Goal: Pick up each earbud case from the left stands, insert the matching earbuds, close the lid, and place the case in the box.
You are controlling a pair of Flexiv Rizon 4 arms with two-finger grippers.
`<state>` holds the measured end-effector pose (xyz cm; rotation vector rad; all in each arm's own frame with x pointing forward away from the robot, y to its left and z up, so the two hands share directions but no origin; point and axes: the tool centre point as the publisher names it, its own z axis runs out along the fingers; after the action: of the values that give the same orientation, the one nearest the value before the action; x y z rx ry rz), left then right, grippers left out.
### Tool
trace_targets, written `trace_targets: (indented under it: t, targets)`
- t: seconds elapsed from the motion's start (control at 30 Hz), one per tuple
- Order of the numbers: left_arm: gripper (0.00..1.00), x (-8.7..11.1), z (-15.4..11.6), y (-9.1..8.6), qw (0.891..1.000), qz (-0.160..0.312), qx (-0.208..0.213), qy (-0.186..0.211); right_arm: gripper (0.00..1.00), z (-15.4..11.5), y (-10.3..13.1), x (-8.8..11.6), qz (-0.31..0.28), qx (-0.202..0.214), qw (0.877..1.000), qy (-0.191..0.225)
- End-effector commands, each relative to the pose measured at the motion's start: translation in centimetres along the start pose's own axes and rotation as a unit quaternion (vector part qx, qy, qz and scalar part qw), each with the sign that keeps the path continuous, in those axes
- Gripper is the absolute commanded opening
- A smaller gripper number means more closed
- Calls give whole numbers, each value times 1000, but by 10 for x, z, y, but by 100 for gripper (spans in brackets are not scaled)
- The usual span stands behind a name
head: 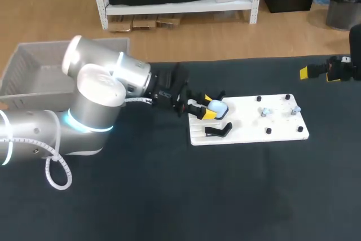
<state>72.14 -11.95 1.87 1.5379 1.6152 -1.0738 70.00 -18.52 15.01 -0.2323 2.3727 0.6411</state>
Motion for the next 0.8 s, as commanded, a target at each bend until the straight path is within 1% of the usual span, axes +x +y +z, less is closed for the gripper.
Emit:
trace_targets:
  t: [0.03,0.07,0.1,0.13,0.2,0.27,0.33,0.37,0.4,0.5,0.57,0.67,0.8]
  targets:
    - [22,1,2,4,1000,0,3,0,100,0,-1,0,0,-1,1000,0]
    - [12,1,1,4,1000,-1,2,0,100,0,-1,0,0,-1,1000,0]
    - [9,2,1,4,1000,-1,2,0,100,0,-1,0,0,-1,1000,0]
    - [9,3,1,4,1000,-1,2,0,100,0,-1,0,0,-1,1000,0]
    - [15,3,1,3,1000,-2,2,0,100,0,-1,0,0,-1,1000,0]
    - [17,4,-1,2,1000,-2,2,0,100,0,-1,0,0,-1,1000,0]
    - [14,5,-1,1,1000,-2,2,0,100,0,-1,0,0,-1,1000,0]
    - [4,5,-1,0,1000,-2,2,0,100,0,-1,0,0,-1,1000,0]
    - [0,5,-2,-1,1000,-2,2,0,100,0,-1,0,0,-1,1000,0]
    - [0,2,-7,-6,1000,1,4,-6,100,0,-1,0,0,-1,1000,0]
    - [0,-5,-14,-10,1000,4,1,-21,100,0,-1,0,0,-1,1000,0]
    - [0,-21,-27,-19,999,13,-4,-49,100,0,-1,0,0,-1,1000,0]
    - [0,-41,-36,-32,996,38,-3,-79,100,0,-1,0,0,-1,1000,0]
